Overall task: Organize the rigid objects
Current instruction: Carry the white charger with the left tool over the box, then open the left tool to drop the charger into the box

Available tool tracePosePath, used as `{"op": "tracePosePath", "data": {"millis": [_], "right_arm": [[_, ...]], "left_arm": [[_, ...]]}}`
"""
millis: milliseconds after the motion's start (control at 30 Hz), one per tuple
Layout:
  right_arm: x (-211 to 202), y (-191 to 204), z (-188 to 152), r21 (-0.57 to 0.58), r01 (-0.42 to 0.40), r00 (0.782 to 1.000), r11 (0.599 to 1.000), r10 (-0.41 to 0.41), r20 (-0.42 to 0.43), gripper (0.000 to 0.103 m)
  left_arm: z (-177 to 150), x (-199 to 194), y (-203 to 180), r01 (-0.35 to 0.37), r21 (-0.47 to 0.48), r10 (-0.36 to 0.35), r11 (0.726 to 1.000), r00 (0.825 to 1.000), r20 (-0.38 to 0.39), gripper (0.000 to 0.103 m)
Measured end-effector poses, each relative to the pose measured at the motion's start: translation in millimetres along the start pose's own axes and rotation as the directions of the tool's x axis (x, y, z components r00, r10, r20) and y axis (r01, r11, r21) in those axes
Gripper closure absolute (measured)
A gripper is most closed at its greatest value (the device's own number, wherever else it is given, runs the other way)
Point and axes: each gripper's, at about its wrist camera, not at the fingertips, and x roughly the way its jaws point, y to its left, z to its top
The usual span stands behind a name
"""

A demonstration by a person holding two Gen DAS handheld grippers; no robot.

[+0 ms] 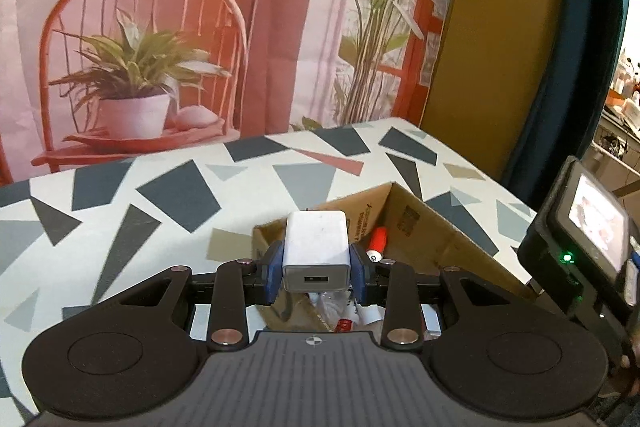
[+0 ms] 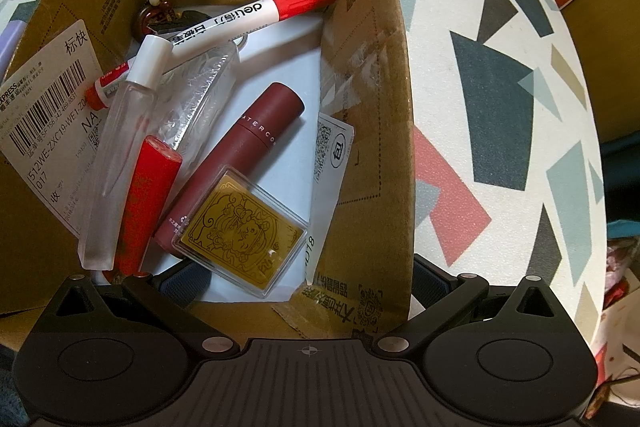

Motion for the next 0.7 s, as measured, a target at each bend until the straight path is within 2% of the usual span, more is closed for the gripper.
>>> {"op": "tracePosePath", "data": {"millis": [300, 533, 633, 700], "right_arm": [[-0.3, 0.3, 0.0, 0.0, 0.0, 1.0, 1.0, 0.0, 0.001, 0.0], [-0.4, 0.0, -0.2, 0.0, 0.0, 1.0, 1.0, 0.0, 0.001, 0.0], [-0.5, 0.2, -0.3, 0.0, 0.001, 1.0, 1.0, -0.001, 0.002, 0.0], [-0.7, 0.2, -0.1, 0.001, 0.0, 1.0, 1.0, 0.0, 0.002, 0.0]], "left_arm": [[0.2, 22.3, 0.4, 0.042, -0.018, -0.043, 0.999, 0.997, -0.063, 0.067], [0.3, 21.5, 5.4, 0.068, -0.054, -0.072, 0.996, 0.994, -0.08, 0.066], [0.1, 19.3, 4.0, 0.066, -0.053, -0.071, 0.996, 0.994, -0.081, 0.065], [0.9, 16.9, 3.9, 0.068, -0.063, -0.073, 0.996, 0.994, -0.077, 0.058]]}}
